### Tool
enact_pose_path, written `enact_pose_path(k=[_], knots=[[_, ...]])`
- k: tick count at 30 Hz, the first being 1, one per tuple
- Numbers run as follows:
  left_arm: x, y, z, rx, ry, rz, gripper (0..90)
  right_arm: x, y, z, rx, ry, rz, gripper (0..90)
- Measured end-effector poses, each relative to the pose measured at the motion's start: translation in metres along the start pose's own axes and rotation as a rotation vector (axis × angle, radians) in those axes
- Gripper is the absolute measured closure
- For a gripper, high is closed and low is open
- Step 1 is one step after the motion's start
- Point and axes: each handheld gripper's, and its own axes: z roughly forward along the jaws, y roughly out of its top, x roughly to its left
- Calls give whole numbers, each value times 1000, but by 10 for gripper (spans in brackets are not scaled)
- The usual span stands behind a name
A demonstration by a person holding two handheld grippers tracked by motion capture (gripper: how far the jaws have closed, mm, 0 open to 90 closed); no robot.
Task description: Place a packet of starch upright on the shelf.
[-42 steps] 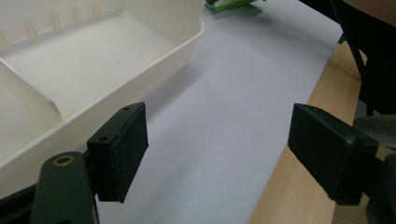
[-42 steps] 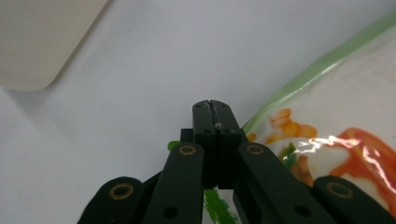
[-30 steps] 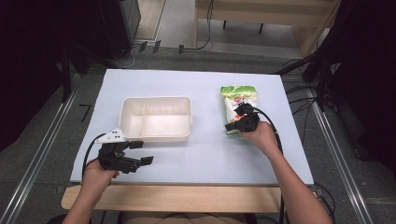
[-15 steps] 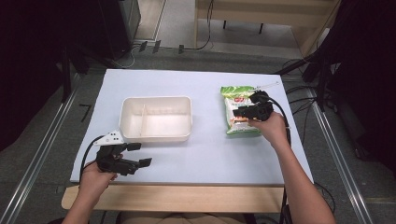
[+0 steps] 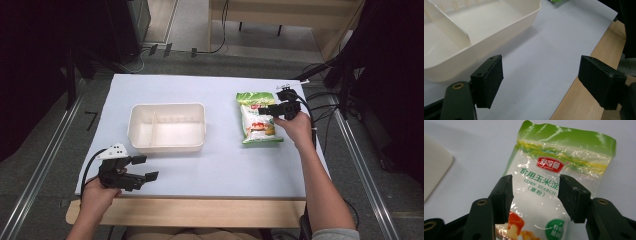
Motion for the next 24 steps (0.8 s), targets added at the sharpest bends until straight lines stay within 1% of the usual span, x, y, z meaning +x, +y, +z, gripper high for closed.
enact_pose_path(k=[1,2,3,5,7,8,9,10,12,15,16,19,20,21,22,23,24], knots=[[0,0,-1,0,0,0,209,0,0,0,0,0,0,458],[0,-1,-1,-2,5,-1,209,-2,2,3,10,-7,14,429],[-1,-2,-1,2,17,2,209,-3,4,5,10,-10,26,421],[-1,-2,-2,7,19,5,209,-5,5,6,11,-15,24,414],[-1,-3,-3,5,20,2,209,-13,7,10,14,-32,51,403],[-1,-3,-3,5,20,2,209,-13,7,10,14,-32,51,403],[0,-3,-3,5,16,-1,209,-16,7,12,20,-39,55,403],[0,-3,-3,5,18,0,209,-21,7,16,34,-54,72,399],[0,-4,-3,6,20,-2,209,-27,5,20,43,-62,83,391],[0,-3,-2,10,20,-1,209,-31,4,26,58,-90,80,377],[0,-3,-2,10,18,0,209,-32,4,26,60,-96,76,379],[0,-3,-2,11,19,2,209,-35,5,26,47,-97,90,373],[0,-3,-2,10,18,0,209,-38,5,28,45,-107,113,365],[0,-3,-1,10,18,1,209,-38,5,28,45,-107,113,365],[0,-3,-1,11,15,-1,209,-40,4,32,50,-109,120,353],[0,-3,-1,12,19,2,209,-41,2,40,81,-113,136,352],[0,-3,-1,12,19,2,209,-41,2,40,81,-113,136,352]])
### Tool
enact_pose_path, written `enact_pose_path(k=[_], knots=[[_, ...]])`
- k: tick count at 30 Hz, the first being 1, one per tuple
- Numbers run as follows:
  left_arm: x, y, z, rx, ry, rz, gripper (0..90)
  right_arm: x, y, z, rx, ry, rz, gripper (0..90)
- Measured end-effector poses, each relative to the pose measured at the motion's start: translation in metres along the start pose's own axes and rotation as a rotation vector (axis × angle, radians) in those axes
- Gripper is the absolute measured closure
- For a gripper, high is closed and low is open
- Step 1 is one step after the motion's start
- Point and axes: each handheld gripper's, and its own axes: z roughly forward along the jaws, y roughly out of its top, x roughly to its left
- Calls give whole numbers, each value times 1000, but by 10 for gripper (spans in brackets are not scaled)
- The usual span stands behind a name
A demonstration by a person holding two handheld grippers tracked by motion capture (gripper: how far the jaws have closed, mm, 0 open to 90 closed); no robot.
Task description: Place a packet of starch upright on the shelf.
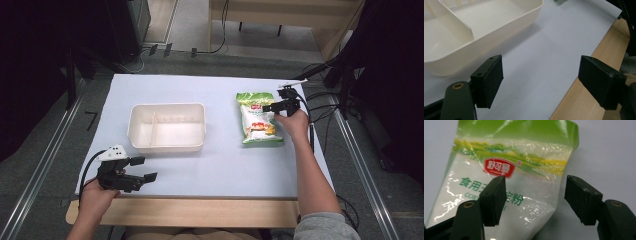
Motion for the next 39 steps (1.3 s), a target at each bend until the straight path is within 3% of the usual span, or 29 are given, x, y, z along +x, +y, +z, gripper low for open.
enact_pose_path(k=[1,2,8,10,15,16,26,27,33,39], knots=[[0,0,0,0,2,1,209,-1,-2,6,-1,50,30,360],[0,0,0,-2,4,-2,209,-1,-1,8,-1,67,33,358],[0,0,0,1,7,-2,209,6,-2,15,9,66,-2,383],[1,0,0,-1,8,-3,209,5,-3,17,8,72,14,440],[0,1,1,0,6,-3,209,7,-4,18,4,46,-13,557],[0,1,2,1,1,-2,209,7,-4,18,1,49,-19,639],[1,2,2,-3,0,1,209,12,-3,17,26,62,-12,820],[1,2,2,-6,-2,-1,209,13,-2,15,36,63,-3,858],[1,2,0,-17,-4,-3,209,15,-1,9,21,82,7,879],[1,2,-1,-22,-9,-3,209,24,2,-15,-38,107,-24,886]])
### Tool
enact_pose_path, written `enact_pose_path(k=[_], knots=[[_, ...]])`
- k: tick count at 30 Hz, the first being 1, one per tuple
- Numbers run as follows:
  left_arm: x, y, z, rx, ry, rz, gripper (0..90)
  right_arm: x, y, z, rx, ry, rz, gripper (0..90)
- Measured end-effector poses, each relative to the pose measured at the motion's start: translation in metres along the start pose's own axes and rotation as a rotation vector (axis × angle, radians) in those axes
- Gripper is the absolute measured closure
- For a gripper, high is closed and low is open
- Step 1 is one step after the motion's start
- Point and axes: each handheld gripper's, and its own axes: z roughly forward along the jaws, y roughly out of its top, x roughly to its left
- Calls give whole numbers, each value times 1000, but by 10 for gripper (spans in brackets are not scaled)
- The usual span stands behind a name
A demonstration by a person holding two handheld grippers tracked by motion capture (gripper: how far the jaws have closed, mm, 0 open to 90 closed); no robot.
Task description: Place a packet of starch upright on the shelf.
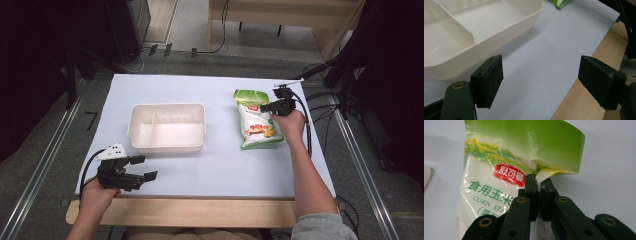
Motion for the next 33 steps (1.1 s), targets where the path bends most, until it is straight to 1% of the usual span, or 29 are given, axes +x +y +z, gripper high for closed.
enact_pose_path(k=[2,3,4,6,7,8,9,10,12,14,15,16,17,18,19,21,23,25,26,30,31,32,33], knots=[[0,0,0,-4,2,-3,209,4,0,-9,-16,8,-7,887],[0,0,0,-4,2,-3,209,4,0,-9,-16,8,-7,887],[0,1,0,-5,0,-2,209,6,1,-13,-21,11,-6,888],[0,1,0,-8,-1,-2,209,11,1,-21,-29,14,-17,888],[1,2,1,-6,-4,1,209,15,1,-28,-43,28,-28,892],[1,2,1,-6,-4,1,209,18,1,-32,-47,34,-30,892],[1,2,1,-7,-5,3,209,18,1,-32,-47,34,-30,892],[1,3,2,-9,-7,3,209,22,1,-38,-55,46,-40,894],[1,4,2,-10,-11,4,209,26,1,-44,-61,59,-41,895],[2,5,2,-8,-15,6,209,30,0,-50,-71,78,-53,897],[2,5,2,-10,-16,4,209,30,0,-50,-71,78,-53,897],[2,6,3,-14,-21,6,209,35,0,-57,-83,101,-51,900],[2,6,3,-14,-21,7,209,38,0,-60,-88,106,-51,900],[2,7,4,-17,-24,5,209,41,0,-62,-93,110,-64,900],[2,7,4,-17,-24,5,209,41,0,-62,-93,110,-64,900],[2,8,5,-18,-26,6,209,51,-1,-70,-97,120,-87,900],[2,9,6,-20,-32,11,209,57,-2,-75,-105,131,-99,900],[2,9,6,-20,-34,10,209,59,-2,-78,-108,132,-106,900],[2,10,6,-21,-36,10,209,64,-1,-84,-122,139,-113,900],[3,11,8,-17,-43,16,209,72,0,-96,-146,139,-136,900],[3,12,9,-19,-43,17,209,74,0,-99,-161,123,-144,900],[3,12,9,-18,-46,16,209,75,0,-101,-175,121,-142,900],[3,12,10,-18,-46,16,209,75,1,-103,-178,121,-139,900]])
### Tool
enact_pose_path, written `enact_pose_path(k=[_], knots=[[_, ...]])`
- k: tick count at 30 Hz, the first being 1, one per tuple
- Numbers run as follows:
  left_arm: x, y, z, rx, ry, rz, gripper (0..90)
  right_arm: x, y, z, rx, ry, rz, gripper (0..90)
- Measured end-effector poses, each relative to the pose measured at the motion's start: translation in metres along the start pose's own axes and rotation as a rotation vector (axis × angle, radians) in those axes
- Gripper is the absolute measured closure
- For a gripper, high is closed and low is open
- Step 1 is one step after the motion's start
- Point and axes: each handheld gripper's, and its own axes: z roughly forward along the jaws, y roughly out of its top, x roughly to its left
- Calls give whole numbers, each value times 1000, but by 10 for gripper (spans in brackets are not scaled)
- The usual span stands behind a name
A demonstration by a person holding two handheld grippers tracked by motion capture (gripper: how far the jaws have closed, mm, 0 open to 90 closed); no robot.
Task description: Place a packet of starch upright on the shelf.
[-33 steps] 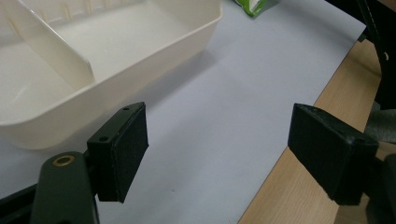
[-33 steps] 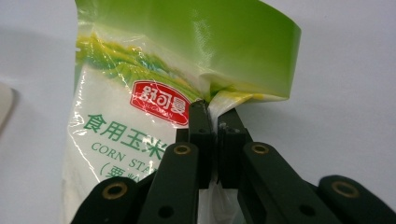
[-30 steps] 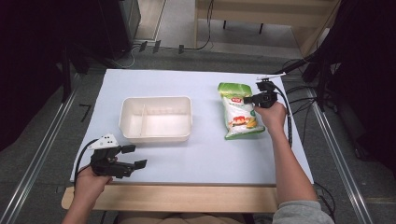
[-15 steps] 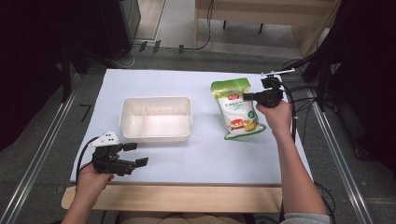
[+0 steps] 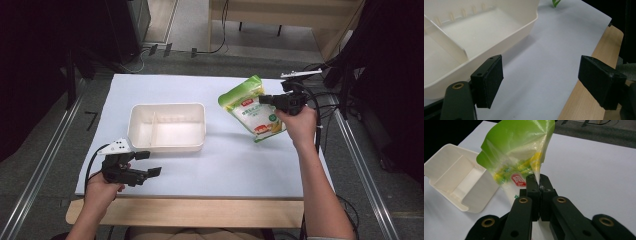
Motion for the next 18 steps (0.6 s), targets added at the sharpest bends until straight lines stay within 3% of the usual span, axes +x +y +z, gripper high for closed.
enact_pose_path(k=[8,9,18], knots=[[0,0,1,-1,-1,0,209,6,2,-1,0,29,3,900],[0,0,0,1,0,0,209,10,4,1,9,51,-4,900],[2,1,1,-3,-4,-2,209,29,13,14,35,45,-45,900]])
